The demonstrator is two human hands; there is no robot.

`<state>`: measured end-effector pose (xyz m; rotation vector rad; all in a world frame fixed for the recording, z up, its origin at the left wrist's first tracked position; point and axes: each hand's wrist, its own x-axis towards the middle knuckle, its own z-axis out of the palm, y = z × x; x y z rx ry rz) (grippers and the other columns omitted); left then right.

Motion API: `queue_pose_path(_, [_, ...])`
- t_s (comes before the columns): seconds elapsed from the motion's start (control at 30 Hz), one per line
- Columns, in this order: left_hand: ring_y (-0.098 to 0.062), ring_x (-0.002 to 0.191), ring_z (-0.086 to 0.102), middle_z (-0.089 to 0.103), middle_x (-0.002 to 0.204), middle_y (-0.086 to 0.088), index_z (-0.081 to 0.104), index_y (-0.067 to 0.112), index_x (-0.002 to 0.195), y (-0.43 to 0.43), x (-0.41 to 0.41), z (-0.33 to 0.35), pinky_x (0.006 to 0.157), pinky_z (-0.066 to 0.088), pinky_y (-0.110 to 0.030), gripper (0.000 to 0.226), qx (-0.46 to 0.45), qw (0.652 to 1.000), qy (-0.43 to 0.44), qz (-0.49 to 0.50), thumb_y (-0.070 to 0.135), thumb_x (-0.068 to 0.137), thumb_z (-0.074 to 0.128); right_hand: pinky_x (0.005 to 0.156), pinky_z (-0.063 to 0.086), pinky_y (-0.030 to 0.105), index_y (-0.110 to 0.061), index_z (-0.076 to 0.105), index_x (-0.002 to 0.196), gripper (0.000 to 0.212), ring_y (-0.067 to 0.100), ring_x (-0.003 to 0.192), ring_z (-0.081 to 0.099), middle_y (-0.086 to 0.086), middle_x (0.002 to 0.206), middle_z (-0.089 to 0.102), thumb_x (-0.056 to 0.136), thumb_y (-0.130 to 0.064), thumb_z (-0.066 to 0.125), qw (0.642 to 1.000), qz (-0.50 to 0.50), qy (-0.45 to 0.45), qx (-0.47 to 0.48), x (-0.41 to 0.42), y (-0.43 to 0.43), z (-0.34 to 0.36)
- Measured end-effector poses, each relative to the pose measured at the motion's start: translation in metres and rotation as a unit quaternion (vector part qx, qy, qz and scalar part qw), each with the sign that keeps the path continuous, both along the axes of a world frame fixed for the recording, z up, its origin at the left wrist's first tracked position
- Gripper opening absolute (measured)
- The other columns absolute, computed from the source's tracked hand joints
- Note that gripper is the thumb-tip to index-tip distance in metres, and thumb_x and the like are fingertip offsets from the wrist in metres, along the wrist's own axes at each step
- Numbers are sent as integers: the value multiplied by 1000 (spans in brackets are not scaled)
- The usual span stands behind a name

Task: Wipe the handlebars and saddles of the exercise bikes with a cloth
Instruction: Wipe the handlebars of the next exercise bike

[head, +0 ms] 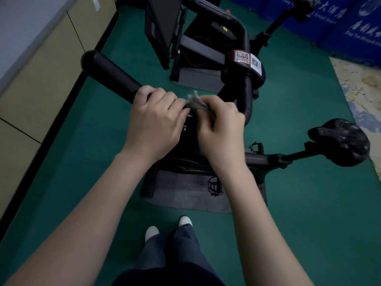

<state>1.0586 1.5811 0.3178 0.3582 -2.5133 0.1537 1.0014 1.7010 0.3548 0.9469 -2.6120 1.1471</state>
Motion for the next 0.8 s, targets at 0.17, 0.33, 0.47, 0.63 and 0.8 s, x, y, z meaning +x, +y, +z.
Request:
queue_pose_path(0.17, [-25, 86, 59, 67, 90, 0, 67, 14, 97, 0, 1, 1, 92, 26, -34, 36, 10, 1000, 1, -7, 29, 102, 35, 63, 39, 2, -16, 72, 97, 16, 10, 73, 62, -4, 74, 67, 89, -12, 59, 998, -12, -50, 38, -26, 22, 13])
queue_pose_path(0.33, [-24, 86, 59, 67, 89, 0, 67, 15, 96, 0, 1, 2, 93, 26, -34, 37, 15, 1000, 3, -4, 30, 102, 34, 63, 39, 9, -17, 72, 101, 20, 12, 83, 62, 2, 84, 69, 89, -12, 56, 993, -9, -92, 70, -35, 9, 15])
queue_pose_path(0.47, [-24, 86, 60, 68, 89, 0, 67, 14, 96, -1, 1, 2, 93, 26, -34, 36, 14, 1000, 6, -8, 29, 102, 35, 67, 44, 17, -20, 70, 95, 15, 17, 89, 63, 4, 89, 70, 89, -15, 57, 979, 54, -118, 159, -54, 8, 29])
queue_pose_path(0.63, [-24, 86, 60, 68, 88, -1, 67, 13, 96, 0, 3, 3, 93, 27, -34, 36, 12, 1000, 2, -9, 29, 102, 36, 79, 52, 33, -14, 69, 100, 18, 24, 90, 62, 9, 91, 69, 90, -10, 54, 959, 90, -93, 252, -77, 34, 37])
queue_pose_path(0.8, [-25, 92, 60, 68, 91, -3, 69, 12, 99, 5, 2, 5, 106, 20, -38, 39, 41, 999, -17, 4, 31, 102, 35, 79, 50, 34, -9, 67, 99, 16, 24, 88, 63, 12, 89, 69, 90, -9, 55, 947, 166, -60, 269, -85, 32, 33])
